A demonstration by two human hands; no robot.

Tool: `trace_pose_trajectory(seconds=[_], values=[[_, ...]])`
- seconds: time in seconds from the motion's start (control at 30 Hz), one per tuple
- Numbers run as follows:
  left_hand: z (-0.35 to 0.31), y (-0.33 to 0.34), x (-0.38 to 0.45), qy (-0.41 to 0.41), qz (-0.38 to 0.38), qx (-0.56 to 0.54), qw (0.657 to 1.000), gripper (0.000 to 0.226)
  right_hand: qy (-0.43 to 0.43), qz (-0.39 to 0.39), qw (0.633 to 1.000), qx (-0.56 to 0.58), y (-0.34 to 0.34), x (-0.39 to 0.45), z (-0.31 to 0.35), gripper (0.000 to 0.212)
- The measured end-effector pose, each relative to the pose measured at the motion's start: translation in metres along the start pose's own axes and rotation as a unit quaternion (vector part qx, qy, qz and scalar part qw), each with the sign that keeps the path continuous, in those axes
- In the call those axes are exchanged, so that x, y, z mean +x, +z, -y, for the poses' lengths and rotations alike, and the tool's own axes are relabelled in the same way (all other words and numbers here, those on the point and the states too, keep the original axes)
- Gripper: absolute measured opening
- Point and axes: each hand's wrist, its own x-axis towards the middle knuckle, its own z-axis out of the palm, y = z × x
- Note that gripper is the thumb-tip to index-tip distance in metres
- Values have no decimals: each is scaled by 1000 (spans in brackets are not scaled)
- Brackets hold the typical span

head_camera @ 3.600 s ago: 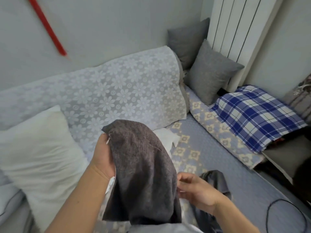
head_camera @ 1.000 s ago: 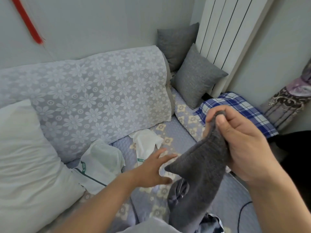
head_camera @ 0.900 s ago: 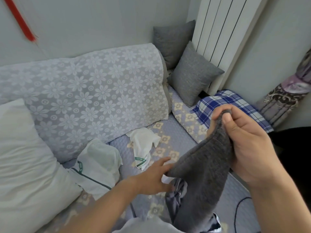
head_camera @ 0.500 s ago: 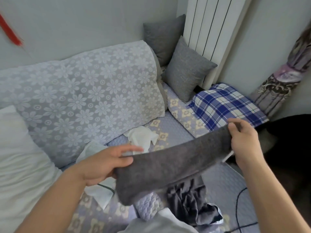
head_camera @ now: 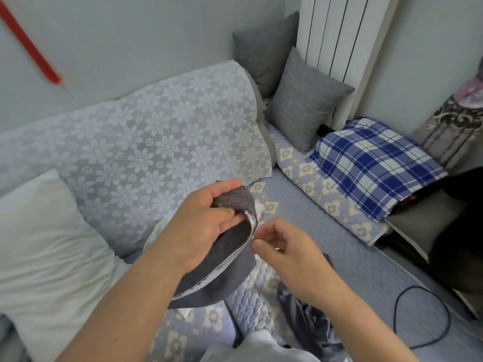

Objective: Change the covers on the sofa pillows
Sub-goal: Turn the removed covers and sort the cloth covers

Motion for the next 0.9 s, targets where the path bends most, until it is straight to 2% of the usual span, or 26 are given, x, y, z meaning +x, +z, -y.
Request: trace_pose_trajectory(seconds=[0.07, 0.17, 0.23, 0.3, 0.4, 0.53, 0.67, 0.9], values=[[-7, 1, -4, 43, -7, 110, 993, 42, -15, -19, 1000, 5, 3, -3, 5, 5], [-20, -1, -4, 112, -25, 266, 957, 26, -36, -26, 999, -5, 6, -2, 12, 6], [-24, -6, -5, 129, -28, 327, 936, 25, -41, -32, 998, -18, 11, 0, 18, 5], [-24, -10, -6, 131, -32, 367, 921, 25, -43, -75, 996, -16, 14, 0, 20, 8], [-22, -9, -7, 134, -52, 401, 905, 20, -36, -125, 991, -19, 17, 0, 19, 19], [-25, -7, -9, 142, -55, 447, 882, 11, -13, -138, 990, -20, 22, 1, 12, 2], [-28, -7, -13, 144, -41, 440, 885, 11, -16, -166, 986, 14, 19, 3, 8, 9], [-27, -2, -17, 150, -5, 446, 882, 11, 1, -124, 987, 102, 16, 6, 13, 14]])
